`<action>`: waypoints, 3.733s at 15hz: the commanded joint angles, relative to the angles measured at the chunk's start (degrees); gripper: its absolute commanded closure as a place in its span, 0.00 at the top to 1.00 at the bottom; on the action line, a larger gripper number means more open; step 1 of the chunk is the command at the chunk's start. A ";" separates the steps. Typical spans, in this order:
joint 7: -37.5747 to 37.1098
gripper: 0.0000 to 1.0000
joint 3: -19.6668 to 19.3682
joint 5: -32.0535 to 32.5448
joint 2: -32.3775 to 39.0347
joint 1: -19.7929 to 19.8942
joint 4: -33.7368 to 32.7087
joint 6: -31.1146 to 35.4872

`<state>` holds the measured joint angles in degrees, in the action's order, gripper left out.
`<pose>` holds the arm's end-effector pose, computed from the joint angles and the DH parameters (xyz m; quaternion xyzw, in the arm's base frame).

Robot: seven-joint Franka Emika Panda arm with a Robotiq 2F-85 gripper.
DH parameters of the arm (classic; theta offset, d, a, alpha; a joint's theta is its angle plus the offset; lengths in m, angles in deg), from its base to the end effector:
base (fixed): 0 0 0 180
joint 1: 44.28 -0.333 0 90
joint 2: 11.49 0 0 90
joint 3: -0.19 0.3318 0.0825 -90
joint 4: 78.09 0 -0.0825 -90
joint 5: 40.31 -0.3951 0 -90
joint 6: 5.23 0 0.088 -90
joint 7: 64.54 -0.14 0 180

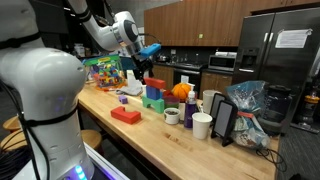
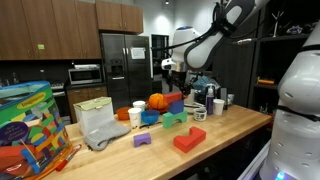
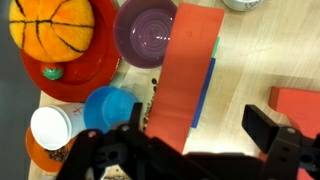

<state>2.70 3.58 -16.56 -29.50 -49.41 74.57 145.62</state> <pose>0.4328 0.0673 0.3444 0.6635 0.7235 0.0530 0.1831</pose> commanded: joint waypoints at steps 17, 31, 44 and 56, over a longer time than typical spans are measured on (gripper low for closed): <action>-16.50 1.00 5.68 17.31 -7.66 -2.78 6.63 1.59; -16.88 1.00 9.92 9.94 -1.53 -16.93 6.58 3.96; -30.67 1.00 11.27 3.00 11.81 -14.33 4.48 20.22; -36.28 1.00 11.44 4.00 17.24 -12.09 1.17 21.17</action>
<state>-33.41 14.34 -12.64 -12.26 -62.12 75.82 166.94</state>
